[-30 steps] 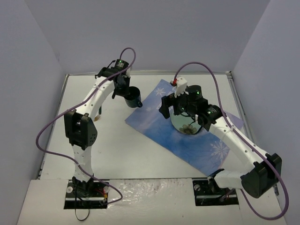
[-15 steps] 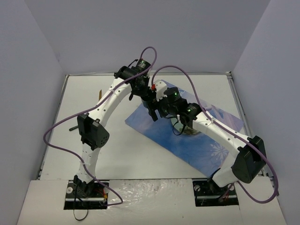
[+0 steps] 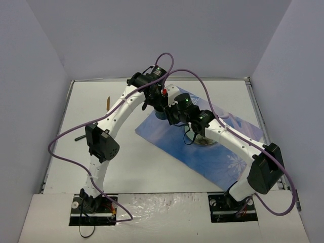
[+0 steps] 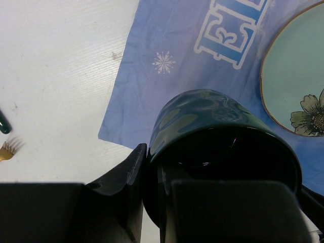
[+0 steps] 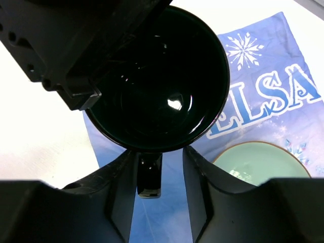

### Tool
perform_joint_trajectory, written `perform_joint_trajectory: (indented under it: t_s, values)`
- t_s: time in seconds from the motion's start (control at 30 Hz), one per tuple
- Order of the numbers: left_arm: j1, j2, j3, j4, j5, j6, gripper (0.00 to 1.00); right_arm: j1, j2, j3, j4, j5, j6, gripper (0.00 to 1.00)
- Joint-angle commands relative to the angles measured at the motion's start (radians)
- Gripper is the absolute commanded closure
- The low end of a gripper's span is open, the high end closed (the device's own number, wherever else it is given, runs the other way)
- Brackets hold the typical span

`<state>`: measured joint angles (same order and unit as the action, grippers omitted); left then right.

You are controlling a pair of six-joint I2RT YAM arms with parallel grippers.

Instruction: Set the dinner table for one person

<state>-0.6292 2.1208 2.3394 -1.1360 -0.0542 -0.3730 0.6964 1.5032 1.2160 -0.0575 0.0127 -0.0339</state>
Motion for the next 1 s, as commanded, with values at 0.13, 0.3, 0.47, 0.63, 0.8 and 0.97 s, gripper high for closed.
perform_joint_trajectory:
  t_s: [0.13, 0.3, 0.47, 0.63, 0.8, 0.97]
  values:
    - [-0.011, -0.072, 0.051, 0.023, 0.009, -0.023, 1.0, 0.005, -0.012, 0.026, 0.105, 0.043, -0.005, 0.85]
    - [-0.012, -0.078, 0.05, 0.03, 0.028, -0.027, 1.0, 0.006, -0.014, 0.013, 0.112, 0.047, -0.005, 1.0]
    - [-0.01, -0.106, 0.021, 0.052, 0.033, -0.032, 0.79, 0.006, -0.045, -0.022, 0.136, 0.055, -0.014, 1.0]
    - [-0.003, -0.146, -0.034, 0.091, 0.04, -0.042, 0.65, 0.006, -0.093, -0.059, 0.155, 0.053, -0.033, 1.0]
    - [0.012, -0.175, -0.082, 0.113, 0.046, -0.053, 0.59, -0.004, -0.143, -0.114, 0.17, 0.063, -0.032, 1.0]
    - [0.043, -0.213, -0.159, 0.155, 0.05, -0.057, 0.48, -0.039, -0.195, -0.179, 0.174, 0.071, -0.02, 1.0]
